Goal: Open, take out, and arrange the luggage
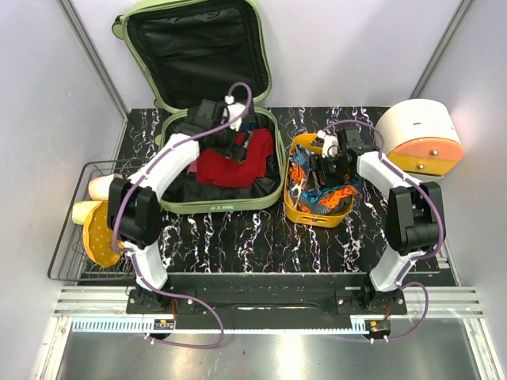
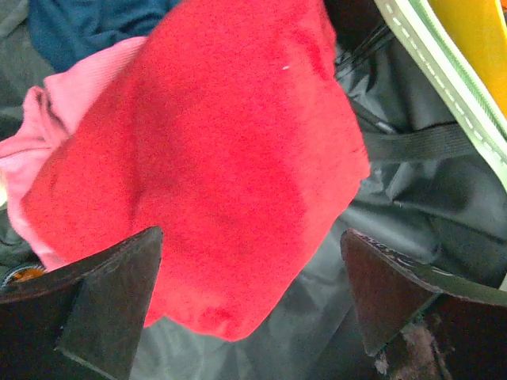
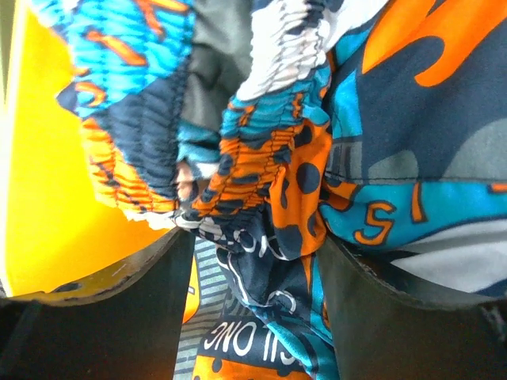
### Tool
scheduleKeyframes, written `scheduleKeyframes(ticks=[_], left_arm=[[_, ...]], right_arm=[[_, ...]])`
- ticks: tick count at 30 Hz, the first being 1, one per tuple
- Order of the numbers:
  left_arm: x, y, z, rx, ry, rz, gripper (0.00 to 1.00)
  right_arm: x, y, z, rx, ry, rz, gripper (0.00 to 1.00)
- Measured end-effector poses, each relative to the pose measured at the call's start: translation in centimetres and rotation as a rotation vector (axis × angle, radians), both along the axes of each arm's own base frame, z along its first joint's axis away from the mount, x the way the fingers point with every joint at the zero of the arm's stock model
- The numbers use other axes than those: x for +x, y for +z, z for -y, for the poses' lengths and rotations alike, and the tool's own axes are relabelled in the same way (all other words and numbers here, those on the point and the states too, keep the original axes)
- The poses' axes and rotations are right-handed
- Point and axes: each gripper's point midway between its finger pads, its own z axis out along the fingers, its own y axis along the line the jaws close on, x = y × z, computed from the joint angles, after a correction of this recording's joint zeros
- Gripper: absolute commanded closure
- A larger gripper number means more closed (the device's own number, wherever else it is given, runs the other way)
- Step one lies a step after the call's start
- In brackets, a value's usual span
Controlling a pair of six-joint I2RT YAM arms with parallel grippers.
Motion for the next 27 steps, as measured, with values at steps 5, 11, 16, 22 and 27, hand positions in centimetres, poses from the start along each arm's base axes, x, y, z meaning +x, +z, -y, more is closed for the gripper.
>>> scheduleKeyframes(ticks=[5,11,16,22,27], left_arm=[[0.1,-1.7,4.0,0.102,0.069,0.092,0.01],[0.6,-4.6,7.9,0.151,0.136,0.143,0.01],[2.2,-6.8,8.2,0.222,0.212,0.175,0.02],[4.2,-7.9,6.9,0.319,0.31,0.24,0.39],[4.6,-7.8,5.8,0.362,0.341,0.262,0.76]], right_arm=[[0.8,3.8,-0.1,0.015,-0.012,0.083,0.23],[1.4,10.1,-0.3,0.056,-0.034,0.231,0.2],[1.5,12.0,-0.4,0.072,-0.04,0.269,0.19],[1.2,11.8,-0.3,0.069,-0.04,0.254,0.18],[1.0,11.7,-0.3,0.067,-0.04,0.247,0.18]])
